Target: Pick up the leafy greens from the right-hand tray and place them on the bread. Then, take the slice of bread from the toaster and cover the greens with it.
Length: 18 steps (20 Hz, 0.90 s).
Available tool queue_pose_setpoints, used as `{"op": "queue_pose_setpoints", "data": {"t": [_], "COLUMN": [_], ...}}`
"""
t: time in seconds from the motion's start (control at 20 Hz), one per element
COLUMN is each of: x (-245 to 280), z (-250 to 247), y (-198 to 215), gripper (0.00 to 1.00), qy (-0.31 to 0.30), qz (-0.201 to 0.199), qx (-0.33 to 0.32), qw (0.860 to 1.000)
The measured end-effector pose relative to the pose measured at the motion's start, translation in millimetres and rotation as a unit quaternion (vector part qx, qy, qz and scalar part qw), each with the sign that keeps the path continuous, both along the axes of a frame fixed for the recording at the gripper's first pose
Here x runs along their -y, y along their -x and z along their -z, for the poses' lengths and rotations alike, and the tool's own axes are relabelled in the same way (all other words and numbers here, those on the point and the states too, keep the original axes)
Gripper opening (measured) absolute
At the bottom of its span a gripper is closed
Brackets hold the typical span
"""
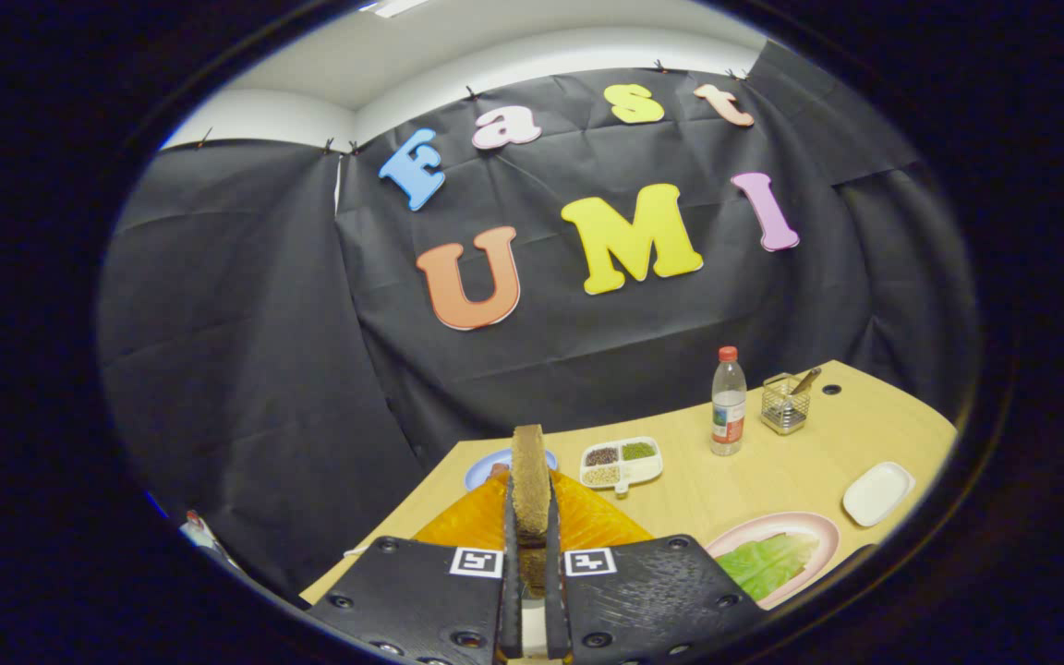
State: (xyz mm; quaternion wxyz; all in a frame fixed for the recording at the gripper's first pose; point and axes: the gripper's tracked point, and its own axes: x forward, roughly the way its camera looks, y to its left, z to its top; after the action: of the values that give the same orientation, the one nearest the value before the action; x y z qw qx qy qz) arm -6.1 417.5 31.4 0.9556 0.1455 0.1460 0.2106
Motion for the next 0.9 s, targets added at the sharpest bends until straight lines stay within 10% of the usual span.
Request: {"op": "queue_pose_setpoints", "data": {"t": [0.5,0.9], "x": [133,150], "z": [64,139], "y": [-21,-24], "gripper": [0.1,0.1], "qy": [0.02,-0.015], "qz": [0.101,0.102], "qx": [-0.024,-0.078], "qw": [0.994,0.992]}}
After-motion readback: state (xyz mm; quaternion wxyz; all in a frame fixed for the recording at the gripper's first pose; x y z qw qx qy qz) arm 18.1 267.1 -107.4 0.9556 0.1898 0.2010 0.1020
